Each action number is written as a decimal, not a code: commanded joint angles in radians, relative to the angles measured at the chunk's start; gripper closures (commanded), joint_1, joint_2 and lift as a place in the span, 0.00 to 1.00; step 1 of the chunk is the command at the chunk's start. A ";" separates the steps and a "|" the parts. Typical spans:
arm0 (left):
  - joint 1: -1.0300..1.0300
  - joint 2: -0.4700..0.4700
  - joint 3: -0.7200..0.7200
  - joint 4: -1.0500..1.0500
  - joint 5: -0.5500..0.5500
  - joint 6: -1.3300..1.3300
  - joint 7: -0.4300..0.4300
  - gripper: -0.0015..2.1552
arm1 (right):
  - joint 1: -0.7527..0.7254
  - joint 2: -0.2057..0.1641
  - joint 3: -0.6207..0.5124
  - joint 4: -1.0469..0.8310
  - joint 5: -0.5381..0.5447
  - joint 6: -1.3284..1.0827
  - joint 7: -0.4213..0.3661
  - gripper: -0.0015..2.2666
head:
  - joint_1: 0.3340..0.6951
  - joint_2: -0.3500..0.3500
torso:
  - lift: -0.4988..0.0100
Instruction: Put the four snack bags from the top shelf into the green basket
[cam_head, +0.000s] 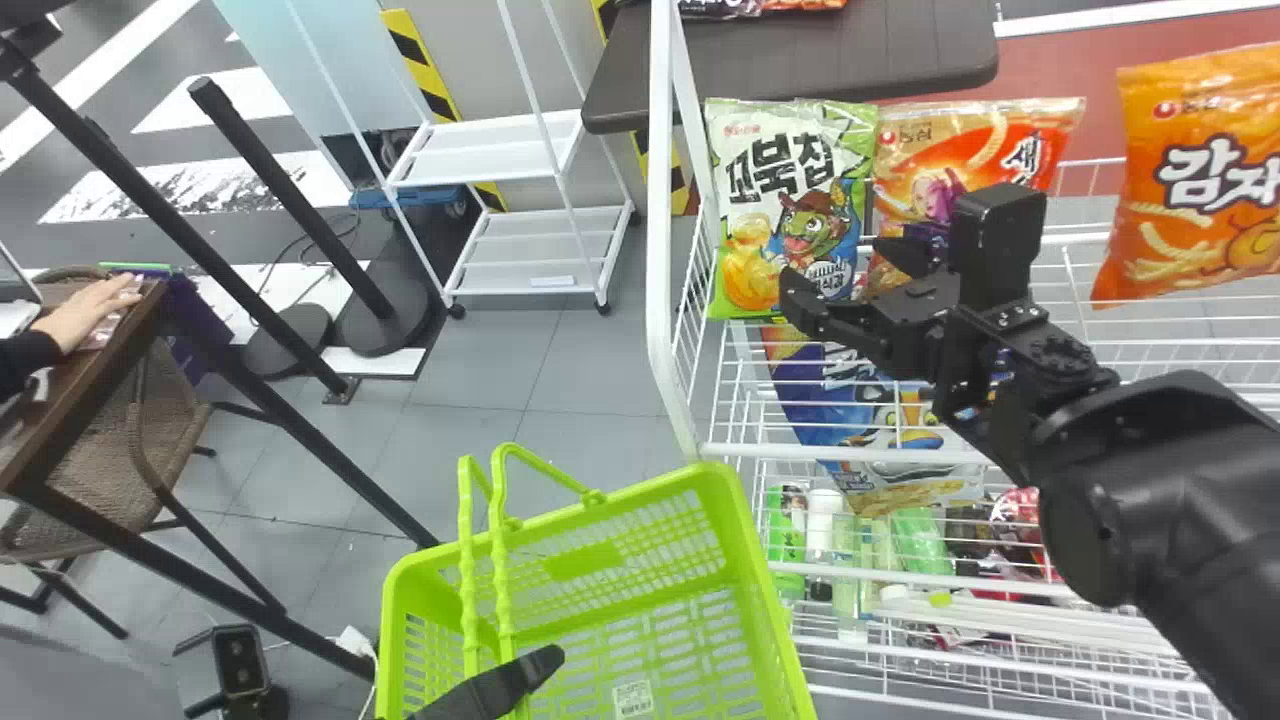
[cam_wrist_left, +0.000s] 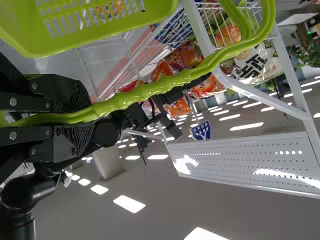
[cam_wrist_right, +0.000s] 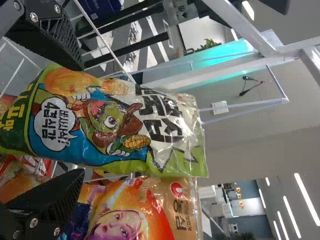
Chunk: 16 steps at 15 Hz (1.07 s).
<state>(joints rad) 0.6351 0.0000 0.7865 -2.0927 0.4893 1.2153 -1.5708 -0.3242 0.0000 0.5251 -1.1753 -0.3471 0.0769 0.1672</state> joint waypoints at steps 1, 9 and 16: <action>0.000 -0.003 0.000 0.000 0.000 -0.001 -0.010 1.00 | -0.039 0.001 0.013 0.068 -0.006 -0.016 0.037 0.07 | 1.00 1.00 | 0.98; 0.002 -0.003 0.005 0.005 0.002 -0.007 -0.010 1.00 | -0.111 0.001 0.027 0.166 -0.001 -0.001 0.101 0.94 | 1.00 1.00 | 0.98; 0.002 -0.003 0.011 0.008 0.009 -0.007 -0.010 1.00 | 0.017 0.001 0.018 -0.049 0.097 -0.007 0.094 0.99 | 1.00 1.00 | 0.98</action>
<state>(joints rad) 0.6366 0.0000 0.7968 -2.0848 0.4974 1.2081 -1.5708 -0.3548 0.0000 0.5523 -1.1365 -0.2807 0.0437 0.2633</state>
